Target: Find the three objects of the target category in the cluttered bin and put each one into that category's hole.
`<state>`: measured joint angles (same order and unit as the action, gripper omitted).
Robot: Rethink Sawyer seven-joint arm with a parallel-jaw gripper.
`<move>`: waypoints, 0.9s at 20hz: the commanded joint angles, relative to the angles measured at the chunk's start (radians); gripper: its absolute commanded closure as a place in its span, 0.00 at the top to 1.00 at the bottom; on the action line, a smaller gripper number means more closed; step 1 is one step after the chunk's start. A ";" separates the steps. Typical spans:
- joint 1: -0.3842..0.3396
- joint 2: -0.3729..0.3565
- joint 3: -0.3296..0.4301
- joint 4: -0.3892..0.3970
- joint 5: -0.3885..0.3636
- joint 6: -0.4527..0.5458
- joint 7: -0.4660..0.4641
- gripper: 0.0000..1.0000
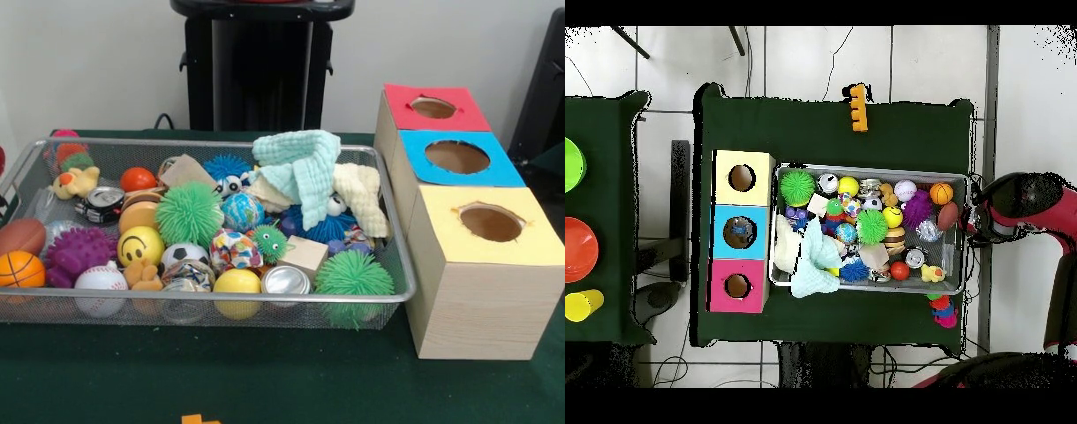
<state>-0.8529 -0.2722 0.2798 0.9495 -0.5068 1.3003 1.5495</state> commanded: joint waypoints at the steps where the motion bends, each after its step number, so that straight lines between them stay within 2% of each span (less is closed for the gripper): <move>1: 0.053 0.253 0.100 0.034 -0.102 -0.695 0.068 0.00; 7: 0.076 0.260 0.096 0.044 -0.068 -0.698 0.144 0.00; 12: 0.117 0.234 0.071 0.070 -0.039 -0.682 0.231 0.00; 15: 0.147 0.192 0.046 0.089 -0.018 -0.621 0.262 0.00; 18: 0.163 0.144 0.029 0.105 0.025 -0.507 0.259 0.00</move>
<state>-0.7773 -0.2787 0.1969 0.9536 -0.5173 1.2515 1.5503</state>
